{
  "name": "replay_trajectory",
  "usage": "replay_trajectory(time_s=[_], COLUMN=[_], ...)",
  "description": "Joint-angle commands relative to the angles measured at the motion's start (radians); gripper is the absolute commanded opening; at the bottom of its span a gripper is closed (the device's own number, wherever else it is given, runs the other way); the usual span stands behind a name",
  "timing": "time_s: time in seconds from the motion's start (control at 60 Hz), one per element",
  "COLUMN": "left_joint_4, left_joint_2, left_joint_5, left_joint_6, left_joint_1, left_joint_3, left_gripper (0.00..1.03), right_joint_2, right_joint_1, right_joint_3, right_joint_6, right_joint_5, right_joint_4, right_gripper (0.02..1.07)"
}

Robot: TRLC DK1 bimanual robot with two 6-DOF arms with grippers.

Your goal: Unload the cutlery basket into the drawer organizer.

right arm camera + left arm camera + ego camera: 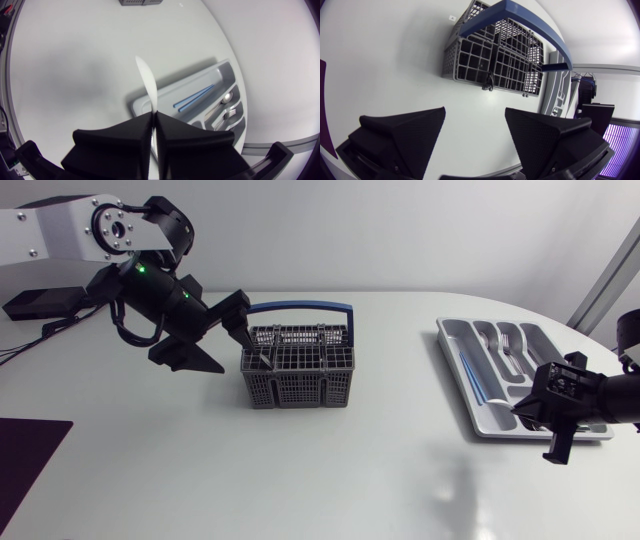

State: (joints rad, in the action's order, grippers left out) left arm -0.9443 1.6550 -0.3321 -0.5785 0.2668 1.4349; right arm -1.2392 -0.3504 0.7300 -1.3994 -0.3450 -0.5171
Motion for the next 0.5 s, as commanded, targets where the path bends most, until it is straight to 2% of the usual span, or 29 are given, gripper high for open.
replay_trajectory(time_s=[0.0, 0.217, 0.483], left_joint_4=[0.002, 0.009, 0.016], left_joint_2=[0.034, 0.052, 0.088], left_joint_5=[0.01, 0.034, 0.034], left_joint_6=[-0.003, 0.008, 0.06], left_joint_1=[0.003, 0.006, 0.012], left_joint_3=[0.002, 0.009, 0.01], left_gripper=[0.82, 0.82, 0.83], right_joint_2=[-0.071, -0.21, -0.376], right_joint_1=[-0.067, -0.2, -0.279], right_joint_3=[0.048, 0.134, 0.227], right_joint_6=[-0.118, -0.243, -0.316], right_joint_5=[-0.011, -0.005, 0.034], right_joint_4=[-0.015, -0.008, 0.042], right_gripper=[0.08, 0.08, 0.08])
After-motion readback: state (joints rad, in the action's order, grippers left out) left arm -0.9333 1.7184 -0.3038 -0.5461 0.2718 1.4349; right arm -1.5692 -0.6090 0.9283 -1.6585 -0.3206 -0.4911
